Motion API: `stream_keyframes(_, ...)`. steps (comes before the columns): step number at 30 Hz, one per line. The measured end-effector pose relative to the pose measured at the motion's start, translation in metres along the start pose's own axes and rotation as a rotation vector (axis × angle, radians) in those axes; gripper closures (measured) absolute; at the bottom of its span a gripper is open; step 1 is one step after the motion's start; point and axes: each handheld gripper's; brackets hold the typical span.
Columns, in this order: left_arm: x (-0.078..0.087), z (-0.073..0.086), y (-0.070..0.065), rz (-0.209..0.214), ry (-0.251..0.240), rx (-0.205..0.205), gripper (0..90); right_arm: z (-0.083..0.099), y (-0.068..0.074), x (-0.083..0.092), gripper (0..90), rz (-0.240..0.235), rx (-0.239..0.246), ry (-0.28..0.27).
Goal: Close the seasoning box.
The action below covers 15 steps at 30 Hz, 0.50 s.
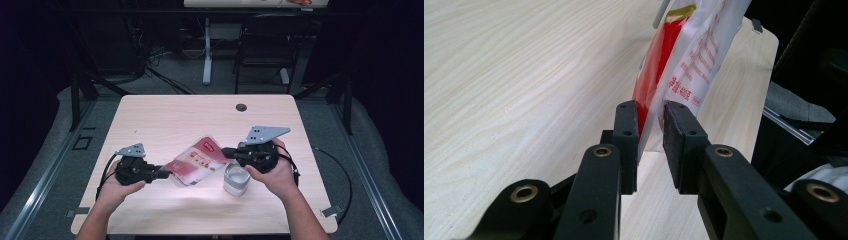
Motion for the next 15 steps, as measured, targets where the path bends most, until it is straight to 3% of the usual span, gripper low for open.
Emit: stream_keyframes(15,0.0,0.011,0.003,-0.018,0.022,0.003,75.7,-0.003,0.006,-0.01,90.0,-0.019,0.025,0.018)
Point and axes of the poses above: each handheld gripper's, and its own axes: x roughly backward along the jaws, z roughly out of its underside, y roughly to its left, and after that the axes turned 15 degrees about -y, right-handed
